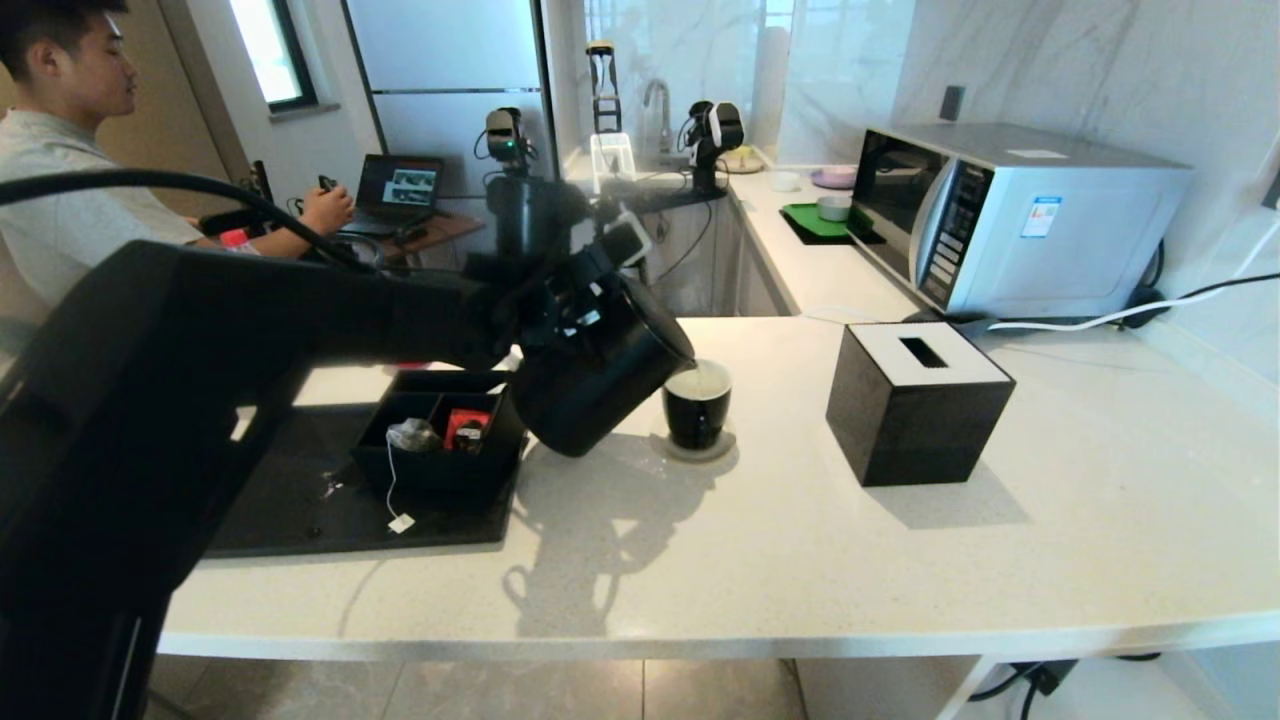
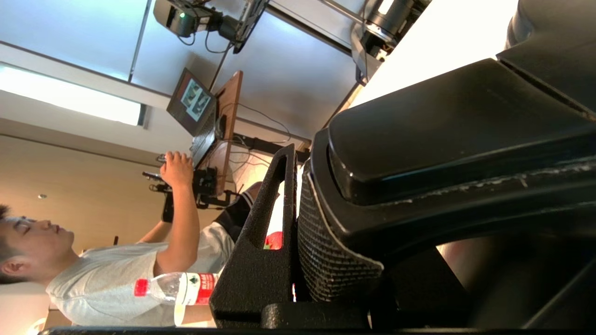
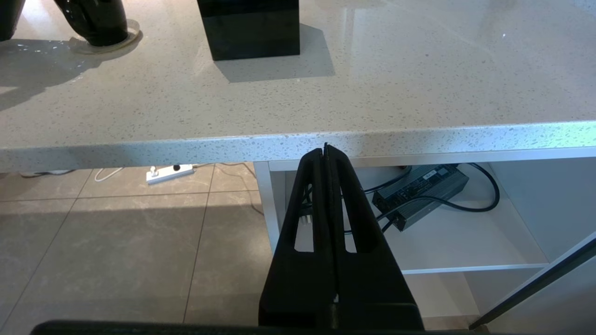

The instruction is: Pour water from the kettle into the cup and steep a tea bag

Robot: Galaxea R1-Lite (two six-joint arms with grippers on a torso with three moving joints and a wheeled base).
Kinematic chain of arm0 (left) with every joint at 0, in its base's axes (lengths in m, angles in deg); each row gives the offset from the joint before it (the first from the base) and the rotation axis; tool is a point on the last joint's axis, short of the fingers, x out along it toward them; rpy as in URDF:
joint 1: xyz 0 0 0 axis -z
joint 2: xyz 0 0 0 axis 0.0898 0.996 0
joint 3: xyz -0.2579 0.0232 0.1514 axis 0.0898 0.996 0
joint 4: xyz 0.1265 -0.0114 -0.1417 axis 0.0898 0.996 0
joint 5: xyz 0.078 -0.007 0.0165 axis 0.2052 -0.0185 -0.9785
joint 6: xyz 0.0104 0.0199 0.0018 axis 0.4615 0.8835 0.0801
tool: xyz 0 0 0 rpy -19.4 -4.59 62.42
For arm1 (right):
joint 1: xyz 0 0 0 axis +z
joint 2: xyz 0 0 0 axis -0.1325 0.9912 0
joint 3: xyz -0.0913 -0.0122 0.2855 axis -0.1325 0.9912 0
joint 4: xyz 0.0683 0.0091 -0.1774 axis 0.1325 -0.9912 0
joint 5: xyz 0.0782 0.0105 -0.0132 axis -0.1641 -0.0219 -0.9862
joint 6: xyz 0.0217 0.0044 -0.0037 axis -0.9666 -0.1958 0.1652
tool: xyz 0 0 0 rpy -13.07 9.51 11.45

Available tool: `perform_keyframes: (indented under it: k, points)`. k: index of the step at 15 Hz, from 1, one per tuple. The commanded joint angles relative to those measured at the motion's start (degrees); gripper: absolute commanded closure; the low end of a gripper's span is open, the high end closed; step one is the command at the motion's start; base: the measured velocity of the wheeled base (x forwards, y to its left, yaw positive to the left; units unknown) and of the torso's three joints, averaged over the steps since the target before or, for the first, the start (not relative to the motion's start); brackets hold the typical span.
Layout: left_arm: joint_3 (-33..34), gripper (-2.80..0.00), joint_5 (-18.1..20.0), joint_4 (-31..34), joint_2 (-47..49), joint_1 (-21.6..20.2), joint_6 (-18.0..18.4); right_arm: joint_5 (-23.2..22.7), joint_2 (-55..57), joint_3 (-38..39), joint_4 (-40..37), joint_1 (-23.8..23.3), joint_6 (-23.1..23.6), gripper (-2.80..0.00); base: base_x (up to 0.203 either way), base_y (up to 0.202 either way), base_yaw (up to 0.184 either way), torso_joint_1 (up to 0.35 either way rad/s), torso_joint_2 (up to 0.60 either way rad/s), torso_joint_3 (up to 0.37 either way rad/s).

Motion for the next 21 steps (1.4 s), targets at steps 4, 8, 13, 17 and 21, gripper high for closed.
perform_keyframes:
  k: [4, 8, 13, 17, 21]
  points:
    - [0.0, 0.00, -0.1, -0.1, -0.5, 0.0, 0.2, 0.0, 0.1, 0.0, -0.1, 0.0, 0.0, 0.00, 0.000, 0.000, 0.000, 0.000, 0.00, 0.000]
    - [0.0, 0.00, -0.1, -0.7, -1.1, -0.2, -0.1, 0.0, 0.1, 0.0, -0.1, 0.0, 0.0, 0.00, 0.000, 0.000, 0.000, 0.000, 0.00, 0.000]
    - [1.2, 0.00, -0.1, -4.8, -1.3, -0.2, -0.7, 0.0, 0.1, 0.0, -0.1, 0.0, 0.0, 0.00, 0.000, 0.000, 0.000, 0.000, 0.00, 0.000]
    - [4.0, 0.00, -0.7, -8.0, -2.6, 0.1, -1.5, 0.0, 0.1, 0.0, -0.1, 0.0, 0.0, 0.00, 0.000, 0.000, 0.000, 0.000, 0.00, 0.000]
    - [10.4, 0.00, -2.0, -12.6, -5.2, 0.3, -4.4, 0.0, 0.1, 0.0, -0.1, 0.0, 0.0, 0.00, 0.000, 0.000, 0.000, 0.000, 0.00, 0.000]
